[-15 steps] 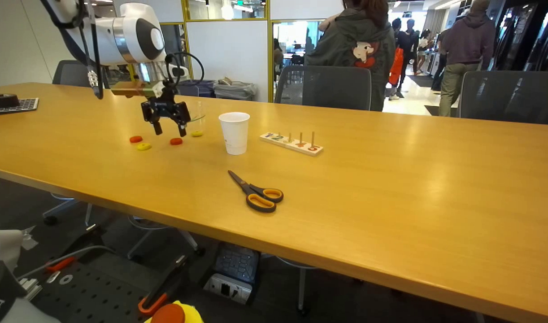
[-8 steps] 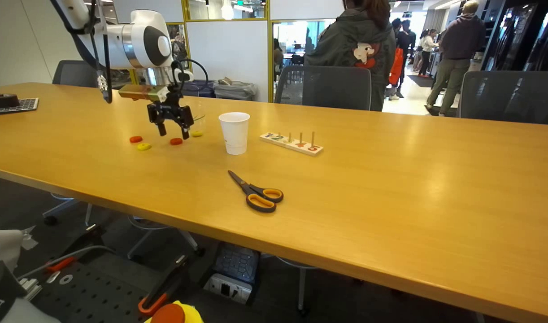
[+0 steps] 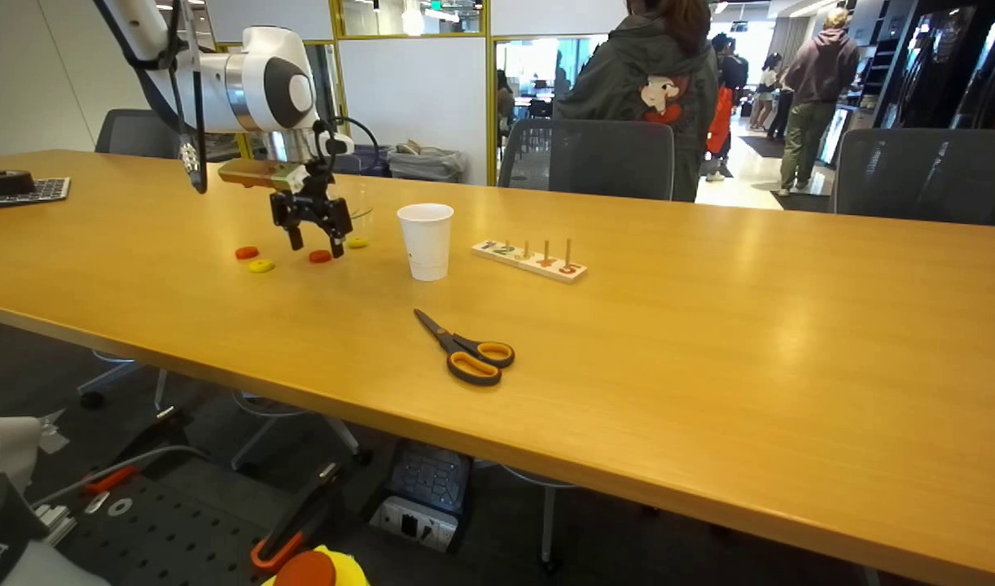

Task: Put the orange rings inside the white cup, place the yellow rings inside the clear cup

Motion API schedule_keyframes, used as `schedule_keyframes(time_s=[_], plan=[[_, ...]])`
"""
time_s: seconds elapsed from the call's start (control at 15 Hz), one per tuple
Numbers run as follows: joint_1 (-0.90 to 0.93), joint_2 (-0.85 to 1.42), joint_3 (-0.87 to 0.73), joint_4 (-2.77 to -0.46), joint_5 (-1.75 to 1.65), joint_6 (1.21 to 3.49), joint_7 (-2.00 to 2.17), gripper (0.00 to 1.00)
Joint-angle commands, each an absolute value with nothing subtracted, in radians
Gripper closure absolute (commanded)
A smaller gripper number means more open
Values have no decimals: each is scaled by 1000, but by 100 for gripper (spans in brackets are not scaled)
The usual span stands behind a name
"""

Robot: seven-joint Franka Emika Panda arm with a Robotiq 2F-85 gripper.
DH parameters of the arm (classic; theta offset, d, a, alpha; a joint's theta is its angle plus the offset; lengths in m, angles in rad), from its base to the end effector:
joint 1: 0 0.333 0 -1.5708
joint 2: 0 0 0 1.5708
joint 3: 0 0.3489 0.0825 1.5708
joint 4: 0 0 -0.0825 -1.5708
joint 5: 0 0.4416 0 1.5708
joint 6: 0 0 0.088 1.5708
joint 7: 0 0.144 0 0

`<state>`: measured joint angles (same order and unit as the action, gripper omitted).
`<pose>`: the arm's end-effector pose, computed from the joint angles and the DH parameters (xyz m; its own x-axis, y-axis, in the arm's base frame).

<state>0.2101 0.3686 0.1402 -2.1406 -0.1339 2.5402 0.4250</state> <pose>0.5852 0.2145 0.1823 0.9987 0.0244 0.0443 0.0239 -0.9996 0.0121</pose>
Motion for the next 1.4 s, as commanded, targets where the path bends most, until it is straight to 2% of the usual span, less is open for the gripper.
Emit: schedule_keyframes(time_s=[0.0,0.4,0.47,0.53,0.6,1.0,1.33], plan=[[236,388,118,-2116,-107,2561,410,0],[249,399,107,-2106,-115,2570,415,0],[251,400,103,-2106,-117,2576,416,25],[253,401,100,-2105,-120,2579,416,27],[255,402,98,-2105,-120,2580,416,34],[259,396,86,-2108,-126,2571,422,81],[260,348,67,-2139,-144,2499,418,80]])
